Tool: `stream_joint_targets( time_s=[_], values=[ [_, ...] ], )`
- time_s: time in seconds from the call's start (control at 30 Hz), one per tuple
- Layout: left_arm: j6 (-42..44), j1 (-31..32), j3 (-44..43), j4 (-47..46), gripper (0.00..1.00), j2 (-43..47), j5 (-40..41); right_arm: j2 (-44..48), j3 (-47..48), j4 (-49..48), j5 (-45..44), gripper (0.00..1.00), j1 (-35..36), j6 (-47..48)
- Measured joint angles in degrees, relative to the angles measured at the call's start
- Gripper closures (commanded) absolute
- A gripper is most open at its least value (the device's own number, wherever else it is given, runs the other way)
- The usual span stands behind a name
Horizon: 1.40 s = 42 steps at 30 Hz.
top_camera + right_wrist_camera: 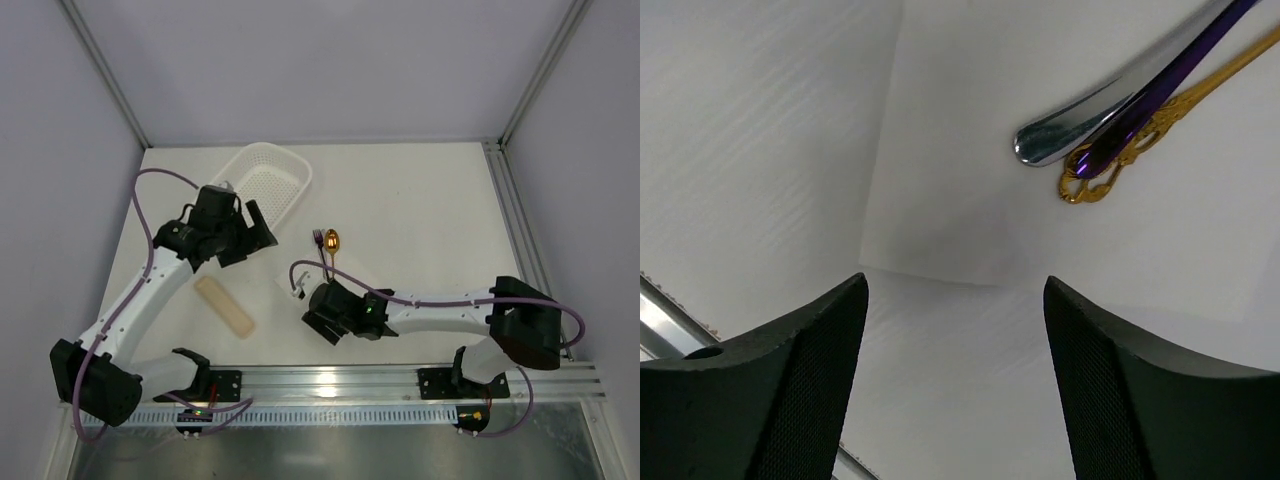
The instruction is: Place the utensils on the paper napkin and roll it up
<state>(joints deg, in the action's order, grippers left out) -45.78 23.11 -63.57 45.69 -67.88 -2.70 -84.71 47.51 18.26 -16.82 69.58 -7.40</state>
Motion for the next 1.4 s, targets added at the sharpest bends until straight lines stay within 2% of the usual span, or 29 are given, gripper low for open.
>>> stream_joint_targets(
  time_s=[0.13, 0.37, 0.67, 0.9, 1.07, 1.4],
  values=[
    [0.0, -2.5, 1.7, 0.9, 0.12, 2.4, 0.0, -6.3, 0.3, -0.2, -4.0, 0.28, 4.3, -0.3],
    [0.8, -8.3, 6.5, 1.2, 0.12, 4.2, -0.3, -9.4, 2.3, -2.3, -11.3, 0.28, 8.2, -1.6],
    [3.2, -8.4, 7.7, 1.8, 0.15, 4.7, -1.2, -11.8, 3.8, -1.6, -18.6, 0.35, 9.5, -3.1],
    [5.3, -8.4, 10.4, -0.1, 0.23, 4.7, -6.6, -12.3, 4.0, 0.3, -21.0, 0.42, 9.5, -3.3],
    [5.7, -8.4, 13.8, -1.3, 0.25, 4.1, -9.5, -12.5, 4.1, 0.7, -22.1, 0.44, 9.5, -3.3],
    [4.9, -4.0, 16.5, -4.0, 0.31, 4.3, -10.4, -12.2, 4.4, -0.4, -23.5, 0.48, 9.2, -2.6]
  ],
)
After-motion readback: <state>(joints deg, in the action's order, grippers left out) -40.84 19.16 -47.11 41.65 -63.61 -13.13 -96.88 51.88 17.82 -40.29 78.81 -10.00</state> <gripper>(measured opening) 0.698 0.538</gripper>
